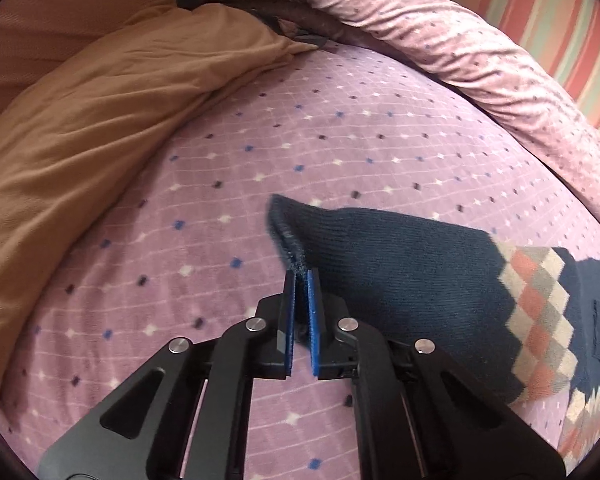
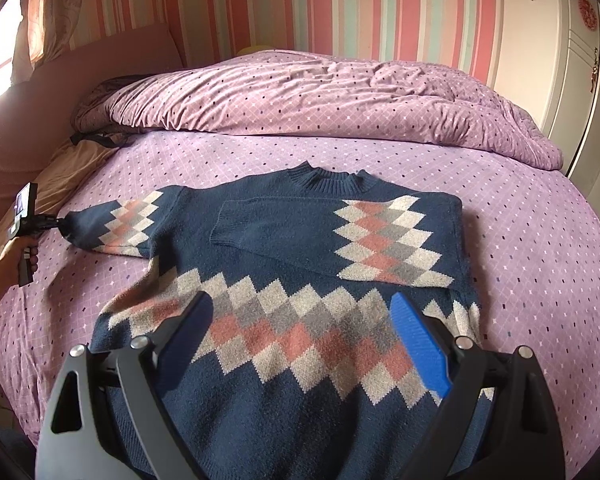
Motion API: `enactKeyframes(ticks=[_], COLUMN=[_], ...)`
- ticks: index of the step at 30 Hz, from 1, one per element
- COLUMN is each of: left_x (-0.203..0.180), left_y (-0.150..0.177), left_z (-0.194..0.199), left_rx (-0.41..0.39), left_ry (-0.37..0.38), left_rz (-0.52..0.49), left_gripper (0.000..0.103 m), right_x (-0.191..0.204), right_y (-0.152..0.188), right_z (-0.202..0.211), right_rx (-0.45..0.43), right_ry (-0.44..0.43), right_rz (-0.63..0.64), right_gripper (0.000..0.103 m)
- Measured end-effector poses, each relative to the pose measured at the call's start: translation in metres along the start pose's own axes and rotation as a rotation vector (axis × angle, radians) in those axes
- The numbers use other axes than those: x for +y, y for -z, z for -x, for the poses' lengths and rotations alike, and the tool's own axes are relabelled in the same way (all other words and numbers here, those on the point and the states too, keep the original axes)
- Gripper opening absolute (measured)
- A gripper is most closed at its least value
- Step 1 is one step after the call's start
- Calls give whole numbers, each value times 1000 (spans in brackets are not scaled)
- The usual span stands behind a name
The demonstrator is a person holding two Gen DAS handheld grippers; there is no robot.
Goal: Fold small clothes
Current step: 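Lift the sleeve and lay it across the body with the left gripper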
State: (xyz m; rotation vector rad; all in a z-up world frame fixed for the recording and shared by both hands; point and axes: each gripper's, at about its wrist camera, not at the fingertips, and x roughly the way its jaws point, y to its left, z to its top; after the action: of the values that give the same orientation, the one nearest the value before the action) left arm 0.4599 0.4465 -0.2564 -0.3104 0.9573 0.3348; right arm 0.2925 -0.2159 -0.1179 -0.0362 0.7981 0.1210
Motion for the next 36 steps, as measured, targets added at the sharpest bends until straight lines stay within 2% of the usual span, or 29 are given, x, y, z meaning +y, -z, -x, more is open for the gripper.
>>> enactKeyframes(ticks=[6, 10, 14, 20, 23, 25, 27, 29, 36], left_x=[-11, -33, -71, -152, -206, -239, -275, -309, -439], left_y=[-2, -6, -14, -20, -17, -11, -2, 7, 61], left_z=[29, 59, 95, 151, 177, 188, 199, 207, 231], left_rx=[-70, -132, -181, -239, -253, -255, -253, -253, -223], left_ry=[-16, 8, 62, 122, 156, 169, 182, 190, 291], left_rz=[-82, -132, -178, -252, -280, -296, -326, -357, -422], left_gripper=[3, 3, 3, 3, 3, 3, 3, 3, 3], right_x=[-6, -13, -21, -41, -60, -70, -75, -86, -128], right_y=[6, 7, 8, 12, 16, 19, 21, 21, 23], right_z=[5, 10, 18, 32, 40, 45, 52, 58, 65], right_rx=[4, -7, -22, -40, -51, -57, -71, -81, -83], right_ry=[-6, -22, -38, -55, -58, -10, 41, 35, 52], right_rz=[-10, -28, -48, -71, -95, -82, -33, -30, -44], right_gripper=[91, 91, 91, 91, 91, 91, 91, 91, 91])
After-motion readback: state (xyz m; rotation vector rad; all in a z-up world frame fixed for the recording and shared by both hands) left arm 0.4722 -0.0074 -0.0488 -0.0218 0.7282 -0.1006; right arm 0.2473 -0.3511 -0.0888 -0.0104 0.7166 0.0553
